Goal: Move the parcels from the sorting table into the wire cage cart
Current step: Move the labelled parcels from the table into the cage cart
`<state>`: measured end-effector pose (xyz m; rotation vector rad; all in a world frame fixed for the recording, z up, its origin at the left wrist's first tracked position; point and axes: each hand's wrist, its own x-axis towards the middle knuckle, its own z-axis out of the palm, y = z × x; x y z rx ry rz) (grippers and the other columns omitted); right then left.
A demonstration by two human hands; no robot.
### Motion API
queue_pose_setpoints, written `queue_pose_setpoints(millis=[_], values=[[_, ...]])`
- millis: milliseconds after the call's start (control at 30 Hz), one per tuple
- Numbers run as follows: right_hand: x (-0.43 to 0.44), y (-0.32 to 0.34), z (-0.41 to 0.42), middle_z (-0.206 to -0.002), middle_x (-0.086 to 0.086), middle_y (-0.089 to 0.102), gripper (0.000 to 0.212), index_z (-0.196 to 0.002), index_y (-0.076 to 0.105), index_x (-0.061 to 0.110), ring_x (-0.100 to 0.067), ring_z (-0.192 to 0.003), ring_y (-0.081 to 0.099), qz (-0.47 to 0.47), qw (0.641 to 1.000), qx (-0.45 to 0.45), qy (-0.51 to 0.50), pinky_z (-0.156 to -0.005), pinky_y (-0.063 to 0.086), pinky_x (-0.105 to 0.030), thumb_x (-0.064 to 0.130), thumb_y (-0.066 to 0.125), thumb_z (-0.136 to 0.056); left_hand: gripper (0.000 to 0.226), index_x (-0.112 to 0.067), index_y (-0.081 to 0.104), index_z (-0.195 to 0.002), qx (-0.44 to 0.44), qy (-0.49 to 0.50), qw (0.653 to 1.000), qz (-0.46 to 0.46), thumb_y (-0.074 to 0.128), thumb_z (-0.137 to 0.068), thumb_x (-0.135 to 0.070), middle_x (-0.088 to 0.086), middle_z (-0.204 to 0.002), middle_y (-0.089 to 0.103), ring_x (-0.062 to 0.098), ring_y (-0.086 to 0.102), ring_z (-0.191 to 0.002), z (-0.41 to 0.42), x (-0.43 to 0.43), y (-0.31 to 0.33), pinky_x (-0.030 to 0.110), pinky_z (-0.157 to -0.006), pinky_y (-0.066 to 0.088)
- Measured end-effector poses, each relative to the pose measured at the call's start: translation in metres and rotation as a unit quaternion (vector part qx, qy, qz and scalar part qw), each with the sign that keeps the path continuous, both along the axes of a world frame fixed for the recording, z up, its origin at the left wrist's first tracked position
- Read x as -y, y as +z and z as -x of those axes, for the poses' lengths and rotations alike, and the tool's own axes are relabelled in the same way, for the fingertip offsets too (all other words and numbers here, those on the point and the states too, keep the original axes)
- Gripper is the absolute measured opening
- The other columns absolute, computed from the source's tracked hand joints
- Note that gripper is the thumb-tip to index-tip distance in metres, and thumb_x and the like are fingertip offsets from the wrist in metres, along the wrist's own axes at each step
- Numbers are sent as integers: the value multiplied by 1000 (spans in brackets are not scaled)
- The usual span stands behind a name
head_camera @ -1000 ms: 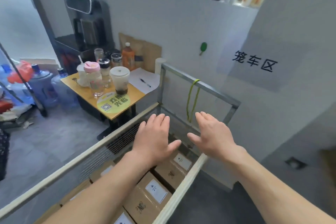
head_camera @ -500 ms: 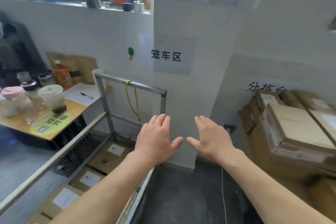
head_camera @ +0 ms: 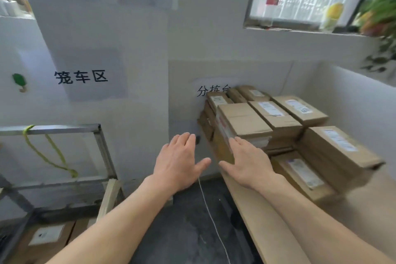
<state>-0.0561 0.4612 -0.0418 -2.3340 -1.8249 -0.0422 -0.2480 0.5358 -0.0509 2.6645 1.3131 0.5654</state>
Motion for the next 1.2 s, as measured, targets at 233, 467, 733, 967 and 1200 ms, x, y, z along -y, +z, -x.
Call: queue_pose_setpoints(millis=[233,467,733,967,1200], values=[[50,-9,-57,-163,0,32,81,-158,27,21,-20,-150,29,7,993,-2,-114,-116,34,-43,63,54,-94,80,-18,31,-153,12,-123,992,11,47,-92,-67,0,-156,40,20,37,-142,-73,5,-2,41,-110,39],[95,-38,-115,-158,0,40,75,-152,37,22,-20,-145,38,53,977,-16,-208,-110,42,-39,64,53,-93,83,-18,27,-156,-5,-193,980,37,46,-93,-68,1,-159,37,19,36,-144,-145,21,-25,39,-110,40],[89,-70,-201,-153,3,45,72,-152,38,22,-19,-138,46,77,967,-69,-234,-104,46,-39,62,52,-94,78,-20,32,-152,-42,-196,976,83,46,-92,-69,0,-151,44,20,45,-136,-238,22,-55,38,-102,47],[75,-109,-286,-139,3,55,60,-139,47,21,-19,-126,53,125,956,-105,-244,-95,51,-38,59,54,-93,78,-18,28,-154,-109,-198,966,124,47,-94,-65,2,-154,40,22,44,-136,-330,20,-88,38,-99,47],[68,-145,-331,-141,0,52,66,-144,45,20,-22,-129,51,148,950,-145,-236,-98,50,-40,57,57,-90,78,-18,30,-152,-164,-196,951,176,50,-92,-64,4,-152,39,24,48,-129,-392,26,-132,38,-93,49]])
